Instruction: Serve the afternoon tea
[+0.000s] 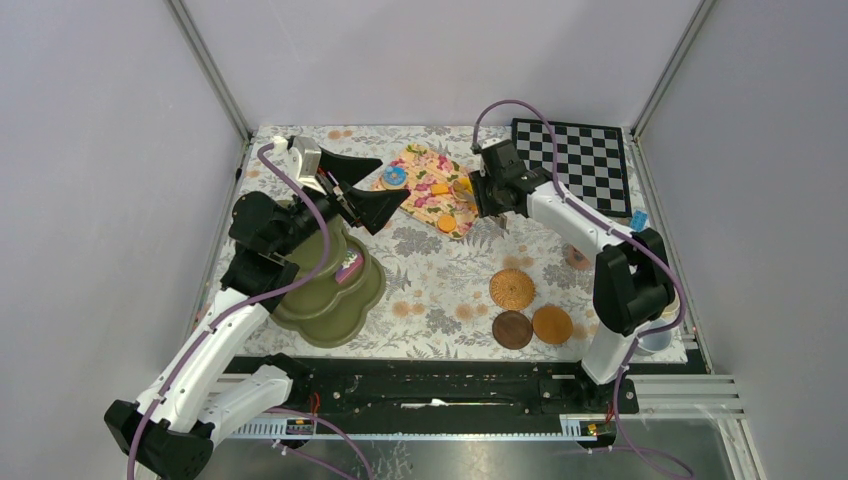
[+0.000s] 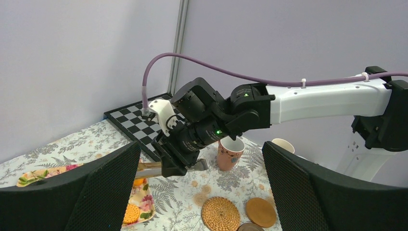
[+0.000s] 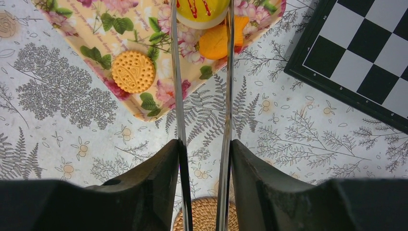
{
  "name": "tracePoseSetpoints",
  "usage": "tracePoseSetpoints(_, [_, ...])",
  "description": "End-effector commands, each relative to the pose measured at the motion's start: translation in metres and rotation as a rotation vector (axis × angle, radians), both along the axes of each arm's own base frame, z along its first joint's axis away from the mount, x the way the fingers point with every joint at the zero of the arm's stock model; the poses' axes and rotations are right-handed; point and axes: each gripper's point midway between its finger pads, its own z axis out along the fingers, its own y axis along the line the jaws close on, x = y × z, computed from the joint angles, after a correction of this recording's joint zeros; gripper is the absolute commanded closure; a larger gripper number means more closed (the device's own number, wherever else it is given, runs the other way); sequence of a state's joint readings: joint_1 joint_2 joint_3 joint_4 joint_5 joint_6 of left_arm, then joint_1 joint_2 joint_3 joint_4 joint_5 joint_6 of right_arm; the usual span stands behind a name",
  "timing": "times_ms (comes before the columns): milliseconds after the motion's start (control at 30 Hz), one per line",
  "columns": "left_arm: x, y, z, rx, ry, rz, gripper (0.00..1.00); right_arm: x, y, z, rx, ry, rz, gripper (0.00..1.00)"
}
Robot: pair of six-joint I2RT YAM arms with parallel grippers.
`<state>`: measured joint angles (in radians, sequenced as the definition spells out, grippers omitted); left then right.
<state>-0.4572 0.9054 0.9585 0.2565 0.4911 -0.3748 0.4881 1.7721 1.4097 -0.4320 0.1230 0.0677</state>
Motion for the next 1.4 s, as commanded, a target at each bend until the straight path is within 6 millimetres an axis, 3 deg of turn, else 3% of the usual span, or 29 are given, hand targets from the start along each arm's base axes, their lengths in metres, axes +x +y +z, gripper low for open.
tracePoseSetpoints(0, [-0.008, -0.001, 0.015, -0.022, -0.054, -0.026, 0.01, 0.004, 0.000, 0.043, 0.048, -0.129, -0.012, 0.55])
tracePoseSetpoints(167, [-0.008, -0.002, 0.015, -0.022, -0.053, -0.025, 0.01, -0.019, 0.011, 0.062, 0.171, -0.160, 0.045, 0.57])
tracePoseSetpoints(300, [-0.010, -0.002, 0.016, -0.024, -0.055, -0.032, 0.01, -0.054, 0.030, 0.058, 0.295, -0.126, 0.154, 0.59])
tracePoseSetpoints(667, [-0.009, -0.004, 0.015, -0.026, -0.047, -0.041, 0.01, -0.195, 0.115, 0.041, 0.448, -0.057, 0.552, 0.60])
tracePoseSetpoints(800, [-0.009, -0.005, 0.014, -0.027, -0.044, -0.046, 0.01, -0.232, 0.135, 0.032, 0.475, -0.039, 0.652, 0.60])
tracePoseSetpoints(1000, [-0.009, -0.005, 0.014, -0.027, -0.044, -0.046, 0.01, -0.260, 0.168, 0.032, 0.499, -0.075, 0.742, 0.60])
tracePoseSetpoints(1367, [-0.007, -0.004, 0.013, -0.022, -0.045, -0.033, 0.01, -0.275, 0.227, 0.020, 0.431, -0.100, 0.839, 0.60])
